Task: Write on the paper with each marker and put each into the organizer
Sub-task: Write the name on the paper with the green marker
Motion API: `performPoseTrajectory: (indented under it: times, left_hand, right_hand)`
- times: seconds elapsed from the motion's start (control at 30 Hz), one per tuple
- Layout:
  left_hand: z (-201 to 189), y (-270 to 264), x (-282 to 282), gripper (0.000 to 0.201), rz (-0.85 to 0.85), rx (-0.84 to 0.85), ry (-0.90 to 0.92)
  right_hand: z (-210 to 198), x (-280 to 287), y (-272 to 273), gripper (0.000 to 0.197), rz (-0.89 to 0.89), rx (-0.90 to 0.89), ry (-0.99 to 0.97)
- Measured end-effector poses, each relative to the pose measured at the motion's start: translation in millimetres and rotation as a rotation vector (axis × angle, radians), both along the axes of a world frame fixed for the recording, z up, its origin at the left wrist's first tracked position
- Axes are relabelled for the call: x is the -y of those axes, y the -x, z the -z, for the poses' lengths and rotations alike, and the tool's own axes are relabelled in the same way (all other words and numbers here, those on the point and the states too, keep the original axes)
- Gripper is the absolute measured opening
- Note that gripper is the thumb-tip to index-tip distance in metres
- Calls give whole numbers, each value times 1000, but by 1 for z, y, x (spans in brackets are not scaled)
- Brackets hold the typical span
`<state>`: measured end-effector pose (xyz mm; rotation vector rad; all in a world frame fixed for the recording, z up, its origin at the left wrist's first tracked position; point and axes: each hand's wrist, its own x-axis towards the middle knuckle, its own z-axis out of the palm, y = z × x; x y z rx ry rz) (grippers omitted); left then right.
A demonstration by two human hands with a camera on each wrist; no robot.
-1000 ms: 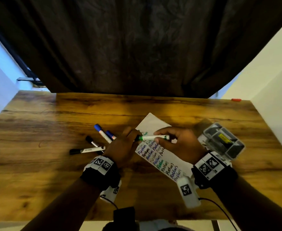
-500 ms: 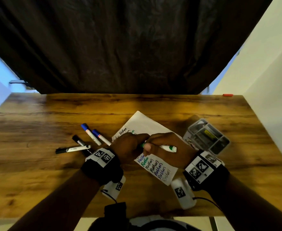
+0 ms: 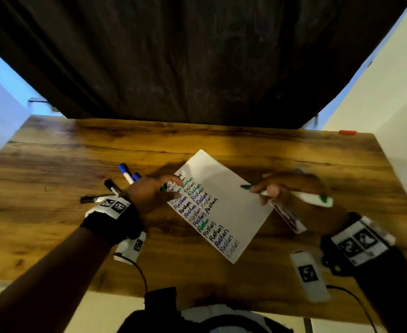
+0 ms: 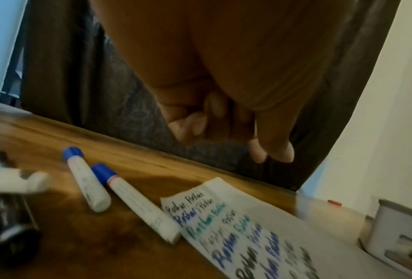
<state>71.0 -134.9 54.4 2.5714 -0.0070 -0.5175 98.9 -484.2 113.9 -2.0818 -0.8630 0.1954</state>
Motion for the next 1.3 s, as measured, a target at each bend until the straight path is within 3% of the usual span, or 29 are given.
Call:
performPoseTrajectory:
  times: [0.13,0.27,0.67,0.93,1.3]
  left_hand:
    - [38,-3,38,46,-34,-27,16]
    - [61,-4,51,67,-41,-96,117]
    - [93,3,49,69,-174,-39,263]
    - [93,4,50,72,-190,-38,245]
    - [96,3,49,72,-195,-45,251]
  right_hand:
    - [41,-27,12,24,-10,-289,-136]
    - [91,-51,13,25,42,-398,-171]
    - [171,-57,-19,22,101,-198,-151]
    - [181,-60,-20,21,88,-26,-59]
    - [178,-61,-19,17,53,14,-33]
